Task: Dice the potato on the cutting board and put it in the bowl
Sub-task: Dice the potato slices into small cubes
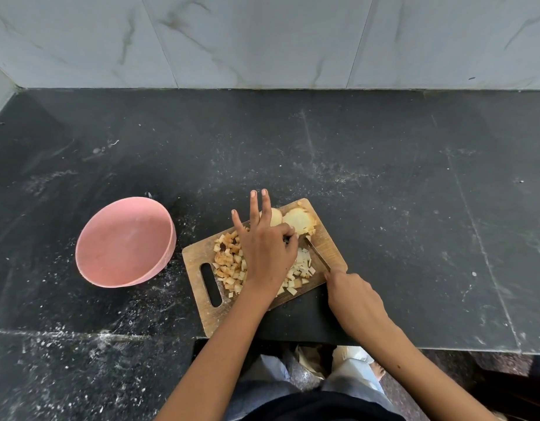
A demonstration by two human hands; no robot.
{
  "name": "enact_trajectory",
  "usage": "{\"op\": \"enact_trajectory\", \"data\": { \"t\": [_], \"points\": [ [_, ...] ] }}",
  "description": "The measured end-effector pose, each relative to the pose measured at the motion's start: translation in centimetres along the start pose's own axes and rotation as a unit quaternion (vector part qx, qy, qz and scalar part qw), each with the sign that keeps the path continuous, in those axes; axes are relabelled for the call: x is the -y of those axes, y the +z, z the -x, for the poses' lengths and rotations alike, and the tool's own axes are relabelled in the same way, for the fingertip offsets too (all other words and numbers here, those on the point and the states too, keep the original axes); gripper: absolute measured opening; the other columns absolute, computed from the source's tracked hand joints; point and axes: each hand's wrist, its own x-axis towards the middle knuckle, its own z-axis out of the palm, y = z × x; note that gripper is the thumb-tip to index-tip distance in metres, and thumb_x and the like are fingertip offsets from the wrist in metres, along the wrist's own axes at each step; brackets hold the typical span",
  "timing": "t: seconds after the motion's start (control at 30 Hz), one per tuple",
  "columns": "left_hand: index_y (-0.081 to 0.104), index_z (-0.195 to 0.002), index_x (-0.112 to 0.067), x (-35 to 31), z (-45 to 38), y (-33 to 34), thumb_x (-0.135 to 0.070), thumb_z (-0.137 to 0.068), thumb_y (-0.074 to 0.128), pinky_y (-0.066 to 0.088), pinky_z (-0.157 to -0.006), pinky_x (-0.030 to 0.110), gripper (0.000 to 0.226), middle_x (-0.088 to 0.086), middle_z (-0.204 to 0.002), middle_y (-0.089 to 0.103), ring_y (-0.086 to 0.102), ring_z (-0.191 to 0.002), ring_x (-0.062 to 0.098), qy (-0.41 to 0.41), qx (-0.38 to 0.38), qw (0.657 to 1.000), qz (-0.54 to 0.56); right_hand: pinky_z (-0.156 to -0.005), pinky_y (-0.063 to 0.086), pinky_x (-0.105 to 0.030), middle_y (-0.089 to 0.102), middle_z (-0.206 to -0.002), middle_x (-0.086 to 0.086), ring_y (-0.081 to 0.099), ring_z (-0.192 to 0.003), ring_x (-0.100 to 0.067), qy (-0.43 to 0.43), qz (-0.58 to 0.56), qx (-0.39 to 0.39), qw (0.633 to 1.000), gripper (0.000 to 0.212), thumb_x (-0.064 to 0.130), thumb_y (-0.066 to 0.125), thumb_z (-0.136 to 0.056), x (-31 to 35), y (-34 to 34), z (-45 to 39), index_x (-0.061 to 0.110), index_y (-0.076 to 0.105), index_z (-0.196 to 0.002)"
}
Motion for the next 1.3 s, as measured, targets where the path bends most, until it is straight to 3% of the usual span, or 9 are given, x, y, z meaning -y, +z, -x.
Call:
{"op": "enact_trajectory", "data": {
  "t": [0.17,0.3,0.63,0.77,0.87,1.2,1.3],
  "points": [
    [0.073,-0.067,-0.025,0.1,0.0,-0.1,-0.023,-0.075,0.08,0.005,-0.112,0.06,0.011,0.018,-0.151,0.035,0.022,-0.145,0.035,0.006,0.004,1.0,0.014,-0.069,0.045,-0.037,0.061,-0.094,-0.013,0.061,-0.087,-0.033,-0.023,-0.056,-0.009,0.998,0.034,0.034,0.025,-0.104,-1.0,-0.1,0.4,0.008,0.045,-0.109],
    [0.075,-0.069,-0.026,0.2,0.0,-0.4,-0.022,-0.073,0.083,0.007,-0.112,0.062,0.01,0.017,-0.152,0.034,0.021,-0.144,0.038,0.006,-0.011,1.0,0.025,-0.068,0.048,-0.037,0.059,-0.082,-0.009,0.06,-0.075,-0.028,-0.046,-0.111,-0.055,0.991,0.033,0.035,0.027,-0.103,-0.5,-1.2,0.1,0.012,0.048,-0.092],
    [0.074,-0.066,-0.026,-0.1,0.0,-0.7,-0.022,-0.068,0.085,0.009,-0.113,0.059,0.012,0.015,-0.155,0.029,0.018,-0.146,0.036,-0.028,-0.006,0.999,0.033,-0.07,0.043,-0.035,0.061,-0.097,-0.011,0.06,-0.09,-0.031,-0.062,-0.089,-0.063,0.992,0.037,0.032,0.027,-0.103,3.0,-2.6,-3.1,0.008,0.055,-0.101],
    [0.075,-0.067,-0.027,-0.1,-0.2,-0.8,-0.023,-0.07,0.084,0.005,-0.113,0.057,0.011,0.015,-0.156,0.027,0.014,-0.147,0.033,-0.051,0.008,0.998,0.037,-0.077,0.046,-0.039,0.062,-0.105,-0.012,0.06,-0.096,-0.031,-0.049,-0.072,-0.055,0.995,0.037,0.03,0.027,-0.103,3.8,-2.3,-3.9,0.007,0.056,-0.107],
    [0.075,-0.068,-0.027,-0.1,-0.2,-0.8,-0.023,-0.071,0.083,0.005,-0.113,0.058,0.01,0.016,-0.156,0.026,0.013,-0.147,0.033,-0.063,0.019,0.997,0.039,-0.073,0.043,-0.036,0.06,-0.11,-0.011,0.059,-0.1,-0.03,-0.042,-0.046,-0.048,0.997,0.032,0.024,0.028,-0.103,4.0,-2.1,-4.1,0.007,0.053,-0.114],
    [0.072,-0.063,-0.026,-0.4,0.0,-0.6,-0.021,-0.071,0.082,0.007,-0.112,0.061,0.014,0.017,-0.154,0.029,0.016,-0.147,0.034,-0.07,0.013,0.997,0.036,-0.068,0.045,-0.032,0.054,-0.091,-0.003,0.063,-0.091,-0.027,-0.037,0.001,0.0,0.999,0.023,0.01,0.03,-0.099,1.7,-1.7,-1.4,0.013,0.049,-0.114],
    [0.07,-0.06,-0.026,-0.5,0.0,-0.6,-0.019,-0.07,0.08,0.01,-0.112,0.063,0.016,0.017,-0.154,0.031,0.019,-0.146,0.035,-0.058,0.009,0.998,0.028,-0.069,0.045,-0.033,0.059,-0.101,-0.008,0.062,-0.095,-0.029,-0.035,0.008,0.005,0.999,0.025,0.007,0.031,-0.098,1.7,-1.6,-1.2,0.01,0.048,-0.116]
  ]
}}
